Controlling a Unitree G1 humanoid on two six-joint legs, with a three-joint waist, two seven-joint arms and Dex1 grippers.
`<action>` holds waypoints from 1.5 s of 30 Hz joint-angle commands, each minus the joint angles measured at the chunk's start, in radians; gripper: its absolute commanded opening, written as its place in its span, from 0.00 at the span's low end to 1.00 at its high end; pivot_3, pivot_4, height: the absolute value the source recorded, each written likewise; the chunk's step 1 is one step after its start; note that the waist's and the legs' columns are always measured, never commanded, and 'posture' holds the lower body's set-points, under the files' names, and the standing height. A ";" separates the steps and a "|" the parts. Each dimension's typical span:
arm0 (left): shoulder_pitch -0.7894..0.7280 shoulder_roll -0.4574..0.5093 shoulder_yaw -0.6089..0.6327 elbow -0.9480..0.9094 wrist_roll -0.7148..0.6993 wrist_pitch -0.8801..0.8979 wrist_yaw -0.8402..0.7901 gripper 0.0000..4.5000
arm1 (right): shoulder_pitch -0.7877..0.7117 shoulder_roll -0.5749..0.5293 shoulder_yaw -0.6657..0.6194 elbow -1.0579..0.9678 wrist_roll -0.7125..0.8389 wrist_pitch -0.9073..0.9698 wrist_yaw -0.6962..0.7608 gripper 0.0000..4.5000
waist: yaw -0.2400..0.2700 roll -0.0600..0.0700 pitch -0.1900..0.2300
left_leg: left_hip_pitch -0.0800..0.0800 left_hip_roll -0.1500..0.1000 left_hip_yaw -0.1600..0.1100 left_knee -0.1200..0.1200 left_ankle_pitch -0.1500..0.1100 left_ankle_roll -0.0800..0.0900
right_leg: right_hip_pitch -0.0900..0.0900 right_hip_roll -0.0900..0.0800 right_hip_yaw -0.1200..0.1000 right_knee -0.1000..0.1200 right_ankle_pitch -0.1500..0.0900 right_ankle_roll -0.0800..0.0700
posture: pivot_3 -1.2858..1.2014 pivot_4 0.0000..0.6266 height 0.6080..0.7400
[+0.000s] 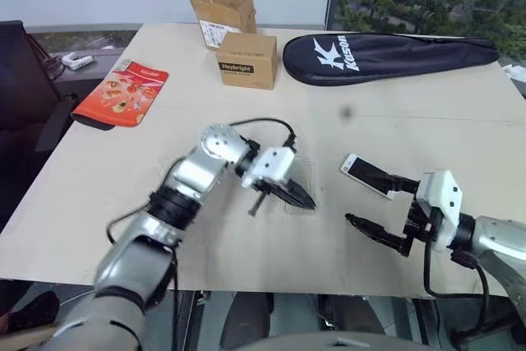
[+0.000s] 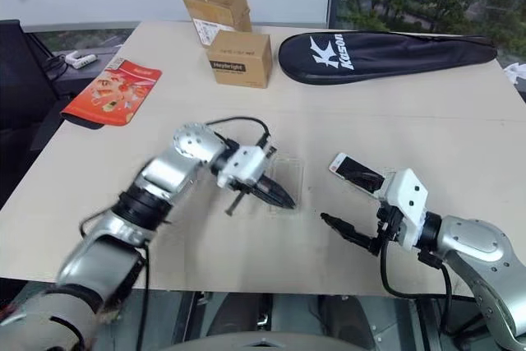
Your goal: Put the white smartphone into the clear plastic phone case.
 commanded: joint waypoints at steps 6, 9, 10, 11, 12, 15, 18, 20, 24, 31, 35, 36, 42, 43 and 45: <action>-0.216 -0.078 -0.165 0.539 0.088 -0.465 -0.004 0.61 | -0.035 0.022 0.018 0.010 -0.025 -0.041 0.002 1.00 | 0.009 0.000 0.000 | -0.003 -0.002 0.000 0.000 0.000 0.000 | 0.000 -0.002 0.000 -0.002 0.000 0.000 | 0.52 0.24 0.94; -0.279 -0.118 -0.246 0.658 0.128 -0.591 -0.004 0.68 | -0.020 0.022 0.000 0.009 -0.029 -0.048 0.006 1.00 | 0.009 -0.001 0.001 | -0.006 -0.002 0.000 0.001 0.000 0.000 | -0.002 -0.002 -0.001 -0.004 0.000 0.000 | 0.52 0.24 0.94; -0.297 -0.131 -0.262 0.696 0.144 -0.627 -0.004 0.68 | -0.015 0.022 -0.006 0.010 -0.032 -0.051 0.008 1.00 | 0.009 -0.001 0.001 | -0.007 -0.002 0.000 0.001 0.000 0.000 | -0.002 -0.002 -0.001 -0.004 0.000 0.000 | 0.52 0.24 0.94; -0.316 -0.149 -0.267 0.737 0.168 -0.664 -0.004 0.68 | -0.009 0.022 -0.012 0.010 -0.034 -0.055 0.009 1.00 | 0.009 -0.001 0.001 | -0.007 -0.002 0.000 0.001 0.000 0.000 | -0.002 -0.002 -0.001 -0.004 0.000 0.000 | 0.52 0.24 0.94; -0.331 -0.166 -0.271 0.771 0.189 -0.693 -0.004 0.68 | -0.004 0.022 -0.017 0.008 -0.036 -0.057 0.007 1.00 | 0.009 -0.001 0.001 | -0.007 -0.002 -0.001 0.001 0.000 0.000 | -0.002 -0.002 -0.002 -0.004 0.000 0.000 | 0.52 0.24 0.94; -0.359 -0.209 -0.269 0.841 0.228 -0.744 -0.004 0.68 | 0.006 0.026 -0.024 -0.001 -0.038 -0.061 -0.004 1.00 | 0.008 -0.001 0.001 | -0.007 -0.002 -0.002 0.001 0.000 0.000 | -0.002 -0.002 -0.003 -0.004 0.000 0.000 | 0.52 0.24 0.94; -0.370 -0.245 -0.291 0.883 0.284 -0.788 -0.004 0.68 | 0.012 0.032 -0.029 -0.018 -0.039 -0.056 -0.027 1.00 | 0.010 -0.001 0.000 | -0.006 -0.003 -0.003 0.001 0.000 0.000 | -0.001 -0.002 -0.003 -0.003 0.000 0.000 | 0.52 0.24 0.94; -0.373 -0.259 -0.298 0.902 0.313 -0.806 -0.004 0.57 | 0.014 0.033 -0.033 -0.027 -0.035 -0.051 -0.036 1.00 | 0.010 0.000 0.000 | -0.006 -0.004 -0.003 0.001 0.000 0.000 | -0.001 -0.003 -0.003 -0.003 0.000 0.000 | 0.52 0.24 0.94; -0.374 -0.284 -0.278 0.922 0.347 -0.810 -0.004 0.21 | 0.032 0.029 -0.038 -0.035 -0.031 -0.053 -0.040 1.00 | 0.016 0.002 -0.002 | 0.000 -0.008 -0.004 0.002 0.000 0.001 | 0.006 -0.005 -0.002 -0.003 -0.002 -0.004 | 0.52 0.24 0.94; -0.364 -0.290 -0.235 0.907 0.323 -0.779 -0.004 0.02 | 0.020 0.029 -0.033 -0.018 -0.032 -0.061 -0.035 1.00 | 0.009 0.002 -0.002 | -0.001 -0.009 -0.006 0.004 0.001 0.002 | 0.008 -0.005 0.000 -0.004 -0.002 -0.003 | 0.52 0.24 0.94; -0.342 -0.286 -0.166 0.851 0.288 -0.709 -0.004 0.02 | 0.017 0.029 -0.027 -0.014 -0.035 -0.064 -0.031 1.00 | 0.009 0.002 -0.002 | -0.001 -0.009 -0.008 0.002 0.001 0.002 | 0.008 -0.004 -0.001 -0.003 -0.003 -0.002 | 0.52 0.24 0.94; -0.335 -0.285 -0.137 0.828 0.288 -0.663 0.002 0.02 | 0.015 0.029 -0.026 -0.015 -0.035 -0.063 -0.032 1.00 | 0.007 0.002 -0.002 | -0.001 -0.009 -0.008 0.002 0.001 0.002 | 0.007 -0.004 -0.001 -0.003 -0.003 -0.002 | 0.52 0.24 0.94; -0.187 -0.181 -0.044 0.416 0.307 -0.095 0.074 0.02 | 0.012 0.040 -0.023 -0.014 -0.029 -0.060 -0.040 1.00 | -0.005 0.002 -0.001 | -0.003 -0.008 -0.008 0.001 0.001 0.002 | 0.004 -0.003 0.000 -0.002 -0.001 0.001 | 0.52 0.24 0.94; -0.138 -0.162 -0.033 0.282 0.296 0.030 0.087 0.02 | 0.009 0.042 -0.012 -0.007 -0.035 -0.064 -0.037 1.00 | -0.012 0.002 -0.001 | -0.003 -0.008 -0.008 0.001 0.001 0.002 | 0.004 -0.003 0.000 -0.002 -0.001 0.001 | 0.52 0.24 0.94; -0.061 -0.142 -0.024 0.061 0.296 0.224 0.126 0.02 | -0.005 0.045 0.010 0.008 -0.047 -0.069 -0.029 1.00 | -0.019 0.002 -0.001 | -0.002 -0.007 -0.010 -0.001 0.001 0.002 | 0.004 -0.003 0.000 -0.001 -0.001 0.002 | 0.52 0.24 0.94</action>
